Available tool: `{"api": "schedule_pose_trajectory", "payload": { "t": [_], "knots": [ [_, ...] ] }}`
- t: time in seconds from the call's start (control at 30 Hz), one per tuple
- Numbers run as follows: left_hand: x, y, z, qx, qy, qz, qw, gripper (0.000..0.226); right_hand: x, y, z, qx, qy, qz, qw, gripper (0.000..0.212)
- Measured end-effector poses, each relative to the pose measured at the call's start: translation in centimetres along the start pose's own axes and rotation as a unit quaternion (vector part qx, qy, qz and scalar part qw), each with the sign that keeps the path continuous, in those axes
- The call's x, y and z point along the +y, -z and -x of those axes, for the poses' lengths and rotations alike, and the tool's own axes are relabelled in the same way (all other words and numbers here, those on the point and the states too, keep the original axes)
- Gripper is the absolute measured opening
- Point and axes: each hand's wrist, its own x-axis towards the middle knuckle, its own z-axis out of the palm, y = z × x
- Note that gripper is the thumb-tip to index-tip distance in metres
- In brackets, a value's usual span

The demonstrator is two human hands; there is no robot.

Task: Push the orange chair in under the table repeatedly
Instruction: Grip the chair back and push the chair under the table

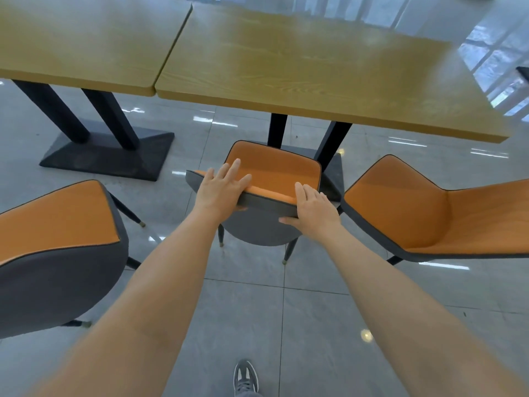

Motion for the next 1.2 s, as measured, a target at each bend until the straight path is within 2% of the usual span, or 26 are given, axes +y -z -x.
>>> {"api": "schedule_pose_trajectory", "payload": {
  "t": [0.1, 0.33, 0.53, 0.73, 0.97, 1.2],
  "knots": [
    [-1.2, 0.4, 1.7, 0.006, 0.045, -0.02, 0.999, 0.069, -1.3, 1.3, 0.3, -0.025, 0.011, -0.018, 0.999, 0.08],
    [-6.6, 4.0, 8.0, 0.089, 0.177, 0.012, 0.98, 0.067, -8.4, 6.4, -1.5, 0.026, 0.113, -0.014, 0.993, 0.072],
    [-13.4, 4.8, 18.6, 0.084, 0.309, -0.003, 0.947, 0.067, -19.2, 8.8, -1.9, 0.035, 0.239, -0.012, 0.97, 0.075],
    [-18.8, 4.5, 30.2, 0.086, 0.423, 0.008, 0.902, 0.067, -31.0, 8.4, 0.5, 0.044, 0.326, 0.017, 0.944, 0.08],
    [-22.4, 1.4, 40.1, 0.061, 0.479, 0.005, 0.876, 0.072, -40.4, 4.7, 4.7, 0.005, 0.402, 0.051, 0.914, 0.083],
    [-26.4, -3.8, 43.9, -0.03, 0.437, -0.003, 0.899, 0.085, -46.8, 1.3, 5.8, -0.057, 0.419, 0.08, 0.903, 0.091]
  ]
}}
